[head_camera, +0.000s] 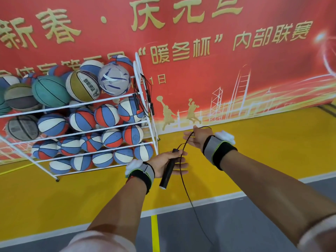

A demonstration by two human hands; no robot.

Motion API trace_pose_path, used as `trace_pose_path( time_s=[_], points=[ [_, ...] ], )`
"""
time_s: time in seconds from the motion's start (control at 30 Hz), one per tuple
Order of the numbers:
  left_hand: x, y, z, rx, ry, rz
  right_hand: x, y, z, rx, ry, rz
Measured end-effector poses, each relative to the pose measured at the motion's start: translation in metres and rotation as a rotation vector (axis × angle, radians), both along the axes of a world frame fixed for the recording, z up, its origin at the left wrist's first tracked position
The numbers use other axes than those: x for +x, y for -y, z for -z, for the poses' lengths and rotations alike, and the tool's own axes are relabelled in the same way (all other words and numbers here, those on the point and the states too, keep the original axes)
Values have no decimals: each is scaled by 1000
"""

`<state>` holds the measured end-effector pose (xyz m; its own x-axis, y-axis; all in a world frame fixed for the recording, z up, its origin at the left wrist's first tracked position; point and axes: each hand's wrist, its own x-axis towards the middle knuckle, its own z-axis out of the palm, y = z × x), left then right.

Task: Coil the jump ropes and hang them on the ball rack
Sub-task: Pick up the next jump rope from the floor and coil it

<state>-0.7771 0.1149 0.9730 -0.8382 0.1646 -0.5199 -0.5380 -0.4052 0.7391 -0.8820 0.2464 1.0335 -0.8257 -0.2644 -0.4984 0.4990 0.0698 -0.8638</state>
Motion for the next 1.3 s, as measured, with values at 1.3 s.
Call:
trace_pose_path(
  time_s=[1.3],
  points=[
    [-12,43,-23,-337,91,-64,29,13,26,486,-780,-730]
  ],
)
